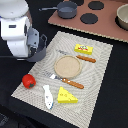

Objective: Interact with the objects in diverse but meaningful ways.

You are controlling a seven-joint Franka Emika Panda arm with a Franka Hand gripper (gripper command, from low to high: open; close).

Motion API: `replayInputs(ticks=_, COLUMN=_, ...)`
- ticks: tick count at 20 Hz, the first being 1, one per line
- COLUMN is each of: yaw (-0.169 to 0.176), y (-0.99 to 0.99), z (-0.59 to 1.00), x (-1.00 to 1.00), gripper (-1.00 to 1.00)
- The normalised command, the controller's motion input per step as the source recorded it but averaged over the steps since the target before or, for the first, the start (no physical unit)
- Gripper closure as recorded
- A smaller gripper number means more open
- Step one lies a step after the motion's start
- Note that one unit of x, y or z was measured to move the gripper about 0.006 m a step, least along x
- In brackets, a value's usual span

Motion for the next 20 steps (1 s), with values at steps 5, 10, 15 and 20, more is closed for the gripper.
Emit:
replayInputs(ticks=5, yaw=0.008, y=0.0, z=0.07, x=0.0, gripper=-1.0)
replayInputs(ticks=10, yaw=0.001, y=0.0, z=0.0, x=0.0, gripper=-1.0)
replayInputs(ticks=15, yaw=0.0, y=0.0, z=0.02, x=0.0, gripper=-1.0)
replayInputs(ticks=20, yaw=0.0, y=0.0, z=-0.01, x=0.02, gripper=-1.0)
